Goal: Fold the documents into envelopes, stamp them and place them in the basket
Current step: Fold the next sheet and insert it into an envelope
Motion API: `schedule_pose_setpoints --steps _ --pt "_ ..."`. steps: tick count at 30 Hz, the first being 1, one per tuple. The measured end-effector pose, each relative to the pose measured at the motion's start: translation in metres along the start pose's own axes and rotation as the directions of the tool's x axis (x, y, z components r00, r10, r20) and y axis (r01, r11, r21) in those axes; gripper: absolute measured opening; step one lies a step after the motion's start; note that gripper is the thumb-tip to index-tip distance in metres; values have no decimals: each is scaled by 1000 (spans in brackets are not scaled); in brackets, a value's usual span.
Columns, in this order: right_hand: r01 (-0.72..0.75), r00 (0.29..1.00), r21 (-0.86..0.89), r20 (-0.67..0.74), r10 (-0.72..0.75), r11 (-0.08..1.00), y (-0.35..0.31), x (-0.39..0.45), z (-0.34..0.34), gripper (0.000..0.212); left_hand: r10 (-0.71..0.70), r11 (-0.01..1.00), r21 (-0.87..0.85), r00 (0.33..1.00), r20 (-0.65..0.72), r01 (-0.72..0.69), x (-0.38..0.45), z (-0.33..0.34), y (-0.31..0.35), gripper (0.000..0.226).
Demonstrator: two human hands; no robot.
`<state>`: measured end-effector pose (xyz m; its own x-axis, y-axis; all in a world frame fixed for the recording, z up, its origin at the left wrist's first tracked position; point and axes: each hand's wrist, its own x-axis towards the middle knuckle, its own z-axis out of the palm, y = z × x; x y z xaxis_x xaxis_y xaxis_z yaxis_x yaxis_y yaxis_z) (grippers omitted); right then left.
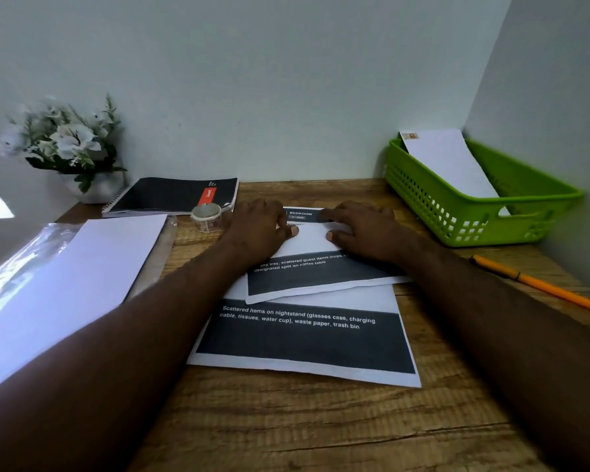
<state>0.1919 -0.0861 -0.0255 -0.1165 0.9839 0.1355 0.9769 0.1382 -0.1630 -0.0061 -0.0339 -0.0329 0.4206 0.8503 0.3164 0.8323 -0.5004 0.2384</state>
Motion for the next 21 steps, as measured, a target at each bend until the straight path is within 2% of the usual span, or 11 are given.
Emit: schedule_pose_setpoints --steps 4,10,13,15,17,19,21 --pt "-11 1000 68 17 10 998 4 -3 -4 46 33 999 -8 999 -42 -33 -1 -2 -2 19" --pt "-33 998 110 -48 38 993 7 2 -4 51 93 995 2 971 -218 -95 -5 -5 3 16" --pt "-11 986 151 -162 36 988 6 5 -3 40 139 990 32 930 -341 -136 -7 -7 5 19" --pt "62 931 118 -364 -14 991 5 4 -4 25 197 978 147 886 -419 -147 -7 -8 6 26" --pt "124 825 12 -556 -96 992 1 2 -6 15 255 957 240 859 -444 -161 -8 -9 9 32" --pt "141 745 -85 -647 -162 986 -5 0 -9 9 303 940 284 842 -446 -188 -9 -11 13 34" --pt "151 726 -107 -663 -184 983 -5 0 -9 7 328 929 311 836 -441 -201 -12 -14 17 29"
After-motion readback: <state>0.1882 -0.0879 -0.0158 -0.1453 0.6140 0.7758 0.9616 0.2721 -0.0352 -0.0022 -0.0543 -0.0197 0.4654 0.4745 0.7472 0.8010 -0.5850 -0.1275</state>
